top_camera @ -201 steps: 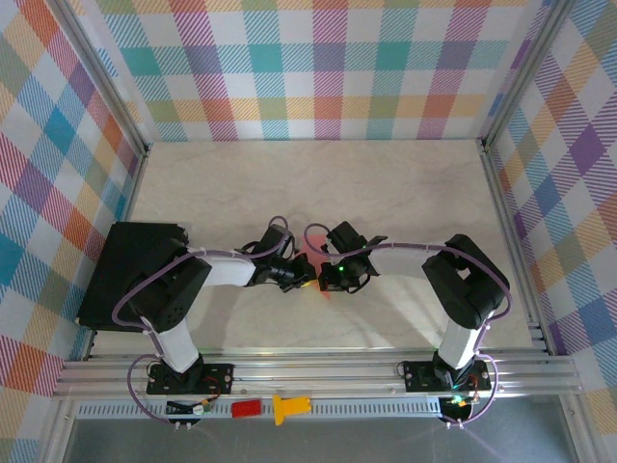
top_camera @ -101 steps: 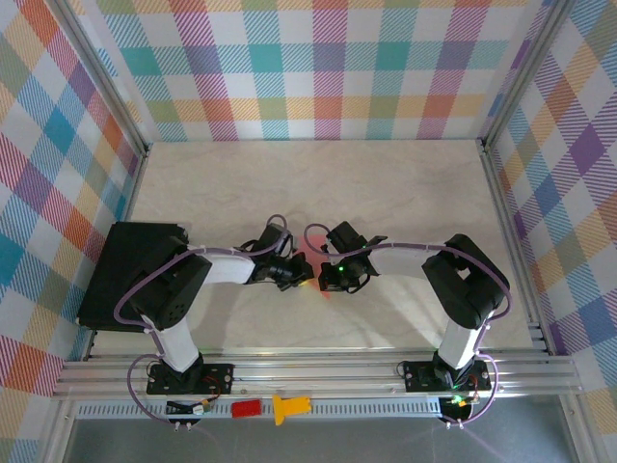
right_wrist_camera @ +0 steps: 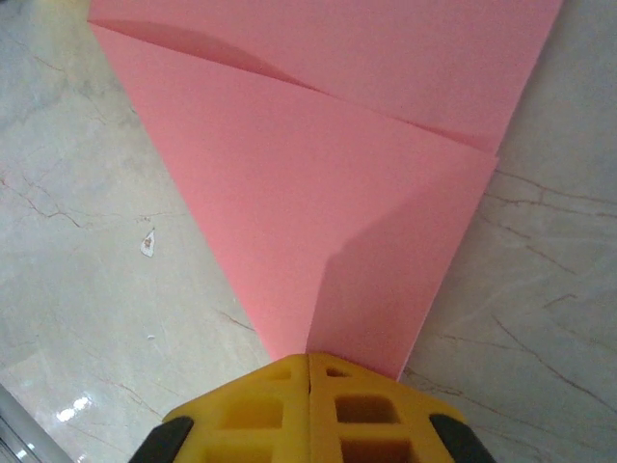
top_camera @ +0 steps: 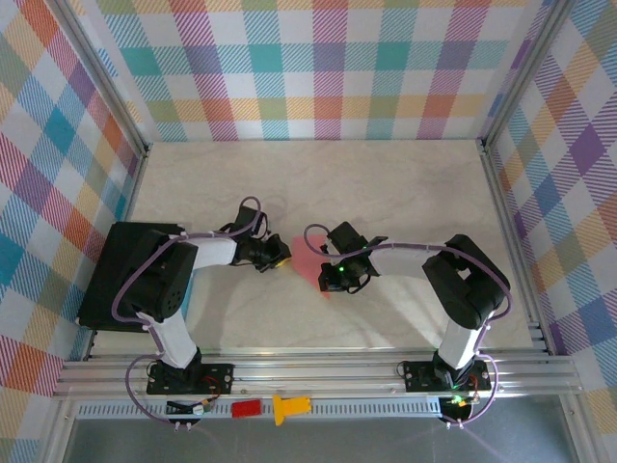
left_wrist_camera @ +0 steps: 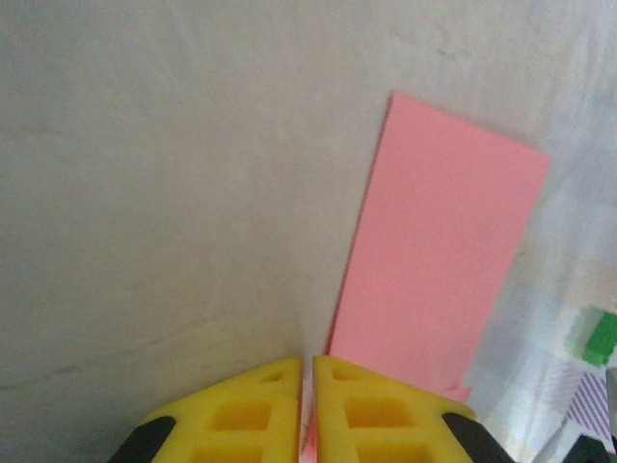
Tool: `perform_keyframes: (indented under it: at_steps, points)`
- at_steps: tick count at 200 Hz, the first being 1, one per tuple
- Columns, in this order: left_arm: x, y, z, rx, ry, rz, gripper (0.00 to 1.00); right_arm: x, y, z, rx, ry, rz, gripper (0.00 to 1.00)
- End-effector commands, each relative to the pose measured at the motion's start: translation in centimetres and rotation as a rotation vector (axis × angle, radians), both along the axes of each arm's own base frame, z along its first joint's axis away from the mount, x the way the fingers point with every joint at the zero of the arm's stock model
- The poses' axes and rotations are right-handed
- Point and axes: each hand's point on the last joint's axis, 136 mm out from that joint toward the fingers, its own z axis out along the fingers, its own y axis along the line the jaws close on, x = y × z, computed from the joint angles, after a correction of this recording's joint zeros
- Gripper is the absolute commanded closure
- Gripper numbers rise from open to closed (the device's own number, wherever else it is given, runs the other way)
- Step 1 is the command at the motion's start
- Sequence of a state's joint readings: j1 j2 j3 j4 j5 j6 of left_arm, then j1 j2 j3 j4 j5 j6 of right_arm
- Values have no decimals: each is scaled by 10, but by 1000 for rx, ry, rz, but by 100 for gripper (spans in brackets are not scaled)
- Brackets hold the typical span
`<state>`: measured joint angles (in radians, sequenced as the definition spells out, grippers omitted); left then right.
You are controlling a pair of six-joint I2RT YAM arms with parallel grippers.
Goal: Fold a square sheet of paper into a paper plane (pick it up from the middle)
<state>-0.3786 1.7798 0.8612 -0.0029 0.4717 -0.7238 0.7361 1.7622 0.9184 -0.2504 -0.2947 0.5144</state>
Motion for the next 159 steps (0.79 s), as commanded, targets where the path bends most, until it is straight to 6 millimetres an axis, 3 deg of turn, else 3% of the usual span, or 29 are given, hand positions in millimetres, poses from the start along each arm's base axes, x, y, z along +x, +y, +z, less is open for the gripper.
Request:
perform_keyframes:
  at_steps: [1,37,58,116,159]
  points:
    - [6,15,16,57,-34,9,87,-12,-17,-14,-71,45,-2,98]
    - [-2,0,50,-62,-78,13,83,11,17,44,154,-71,-42,87]
    - [-14,-5,56,-92,-83,29,77,19,23,62,223,-106,-92,77]
    - [-37,-15,49,-148,-65,84,56,16,17,60,265,-84,-186,67]
    - [-40,-21,39,-173,-51,109,48,16,18,51,234,-54,-189,67]
